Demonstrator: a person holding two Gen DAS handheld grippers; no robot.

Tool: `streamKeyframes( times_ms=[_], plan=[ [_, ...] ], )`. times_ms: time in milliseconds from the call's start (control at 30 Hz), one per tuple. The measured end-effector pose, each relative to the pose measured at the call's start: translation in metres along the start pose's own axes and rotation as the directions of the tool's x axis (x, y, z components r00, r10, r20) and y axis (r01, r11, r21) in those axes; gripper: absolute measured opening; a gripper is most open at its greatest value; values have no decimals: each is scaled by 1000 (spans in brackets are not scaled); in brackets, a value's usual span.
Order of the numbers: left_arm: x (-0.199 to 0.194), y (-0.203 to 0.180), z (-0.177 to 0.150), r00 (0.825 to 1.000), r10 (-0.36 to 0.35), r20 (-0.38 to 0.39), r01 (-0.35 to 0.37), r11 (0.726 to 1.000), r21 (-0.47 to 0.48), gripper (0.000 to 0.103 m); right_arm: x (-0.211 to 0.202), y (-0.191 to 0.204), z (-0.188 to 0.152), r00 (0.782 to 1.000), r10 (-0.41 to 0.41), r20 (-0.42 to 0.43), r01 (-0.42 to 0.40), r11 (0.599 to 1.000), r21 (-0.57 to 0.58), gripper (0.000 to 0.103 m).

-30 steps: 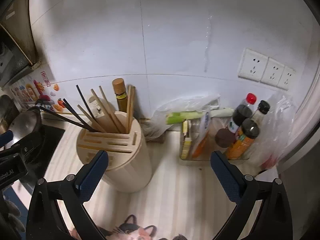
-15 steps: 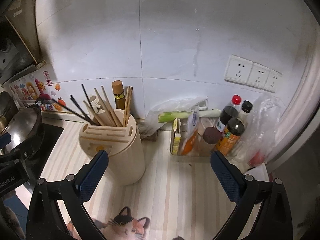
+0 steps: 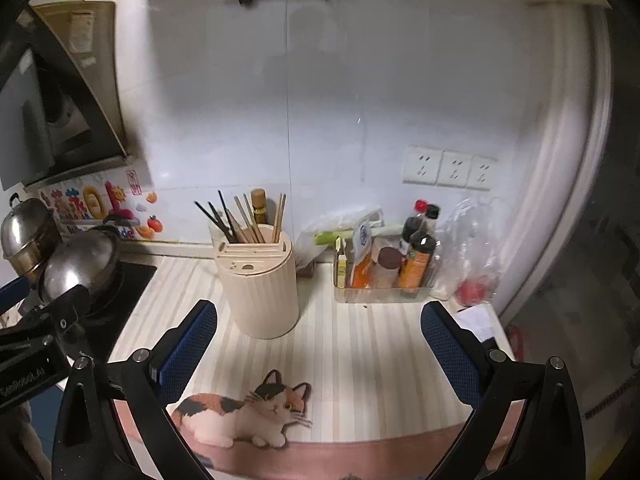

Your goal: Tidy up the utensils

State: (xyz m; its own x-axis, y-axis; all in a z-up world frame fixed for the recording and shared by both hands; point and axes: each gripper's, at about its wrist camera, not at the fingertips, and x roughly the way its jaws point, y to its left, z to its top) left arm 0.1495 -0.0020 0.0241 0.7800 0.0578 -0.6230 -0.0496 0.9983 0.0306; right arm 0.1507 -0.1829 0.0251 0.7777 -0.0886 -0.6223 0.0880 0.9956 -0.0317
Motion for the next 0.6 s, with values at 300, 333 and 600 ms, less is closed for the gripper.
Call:
streamKeyframes(
  times_ms=[300,333,600],
  plan=[
    [-74,13,-24,1000,-1,16,1,1000,2,103,-92,1,-22,999,-6,48,5,1000,19,103],
    [-79,14,-26,1000,0,17,0,1000,0,103,-97,2,-23,999,-5,50,4,1000,20,103],
    [-92,9,-32,1000,3,-6,-3,1000,-25,103,-109,-3,-25,1000,18,21,-18,1000,-6,103]
  ],
)
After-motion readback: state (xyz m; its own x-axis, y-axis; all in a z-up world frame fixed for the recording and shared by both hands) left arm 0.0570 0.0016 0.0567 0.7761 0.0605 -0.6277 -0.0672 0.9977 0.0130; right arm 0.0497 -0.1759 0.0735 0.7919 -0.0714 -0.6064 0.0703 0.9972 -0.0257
